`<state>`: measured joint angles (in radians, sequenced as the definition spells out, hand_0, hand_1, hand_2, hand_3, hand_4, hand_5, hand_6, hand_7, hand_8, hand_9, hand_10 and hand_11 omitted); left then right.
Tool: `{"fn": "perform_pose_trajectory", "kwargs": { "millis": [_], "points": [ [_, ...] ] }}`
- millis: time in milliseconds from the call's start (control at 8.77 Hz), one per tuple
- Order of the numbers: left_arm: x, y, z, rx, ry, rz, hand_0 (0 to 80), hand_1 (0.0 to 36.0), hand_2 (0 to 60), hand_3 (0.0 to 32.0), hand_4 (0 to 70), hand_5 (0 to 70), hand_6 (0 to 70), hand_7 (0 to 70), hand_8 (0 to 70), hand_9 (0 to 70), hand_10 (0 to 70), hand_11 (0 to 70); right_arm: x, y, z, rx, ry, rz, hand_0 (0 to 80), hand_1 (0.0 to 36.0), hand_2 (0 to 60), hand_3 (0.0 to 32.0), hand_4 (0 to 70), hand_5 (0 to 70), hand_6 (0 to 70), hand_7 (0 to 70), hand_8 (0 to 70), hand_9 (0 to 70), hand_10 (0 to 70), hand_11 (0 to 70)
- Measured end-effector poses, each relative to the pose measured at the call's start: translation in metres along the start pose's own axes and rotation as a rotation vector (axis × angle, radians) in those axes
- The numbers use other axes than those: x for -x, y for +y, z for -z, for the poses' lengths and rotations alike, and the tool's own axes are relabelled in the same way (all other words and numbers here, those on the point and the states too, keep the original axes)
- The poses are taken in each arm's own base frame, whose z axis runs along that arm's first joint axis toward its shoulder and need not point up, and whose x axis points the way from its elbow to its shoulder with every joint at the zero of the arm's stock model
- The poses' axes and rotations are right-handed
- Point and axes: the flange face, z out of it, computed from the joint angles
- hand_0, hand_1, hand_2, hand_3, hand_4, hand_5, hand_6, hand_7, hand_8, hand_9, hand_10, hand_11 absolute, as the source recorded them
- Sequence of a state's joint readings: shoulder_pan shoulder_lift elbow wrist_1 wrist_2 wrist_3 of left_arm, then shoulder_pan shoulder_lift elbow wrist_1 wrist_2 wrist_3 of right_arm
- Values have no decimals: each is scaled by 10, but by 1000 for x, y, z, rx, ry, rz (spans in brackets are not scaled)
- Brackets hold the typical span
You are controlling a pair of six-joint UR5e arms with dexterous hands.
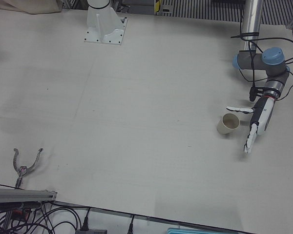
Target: Pour water
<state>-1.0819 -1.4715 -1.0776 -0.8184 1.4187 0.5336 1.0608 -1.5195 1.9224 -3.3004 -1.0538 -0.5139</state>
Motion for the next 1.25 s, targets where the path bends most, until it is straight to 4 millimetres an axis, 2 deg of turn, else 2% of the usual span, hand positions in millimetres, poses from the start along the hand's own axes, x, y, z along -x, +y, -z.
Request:
{"fn": "perform_pose_trajectory", "kwargs": {
  "millis": [570,684,798,912,1254],
  "points": [
    [19,11,-10,29,-45,19,589,253,10,0,31,19,0,78,0,1,13,45,3,2,0,4,-5,-7,443,135,175,42,37,139,0,100,0,6,0,0],
    [20,12,-10,30,-48,22,586,250,14,0,58,22,0,96,0,5,13,46,4,2,1,4,-5,-12,442,134,174,44,37,136,0,99,0,5,0,0],
    [21,12,-11,32,-48,23,566,229,34,0,150,75,11,103,0,6,18,48,4,1,1,4,-5,-16,441,134,173,44,33,137,0,96,0,5,0,0],
    [21,13,-11,30,-49,28,561,217,30,0,225,98,20,115,0,9,22,52,5,0,3,0,-4,-20,439,133,168,48,23,131,0,91,0,4,0,0],
    [21,12,-10,21,-53,48,560,215,41,0,256,130,22,117,0,9,22,51,7,-8,13,-12,4,-26,437,131,162,50,11,126,0,82,0,2,0,0]
  ]
}}
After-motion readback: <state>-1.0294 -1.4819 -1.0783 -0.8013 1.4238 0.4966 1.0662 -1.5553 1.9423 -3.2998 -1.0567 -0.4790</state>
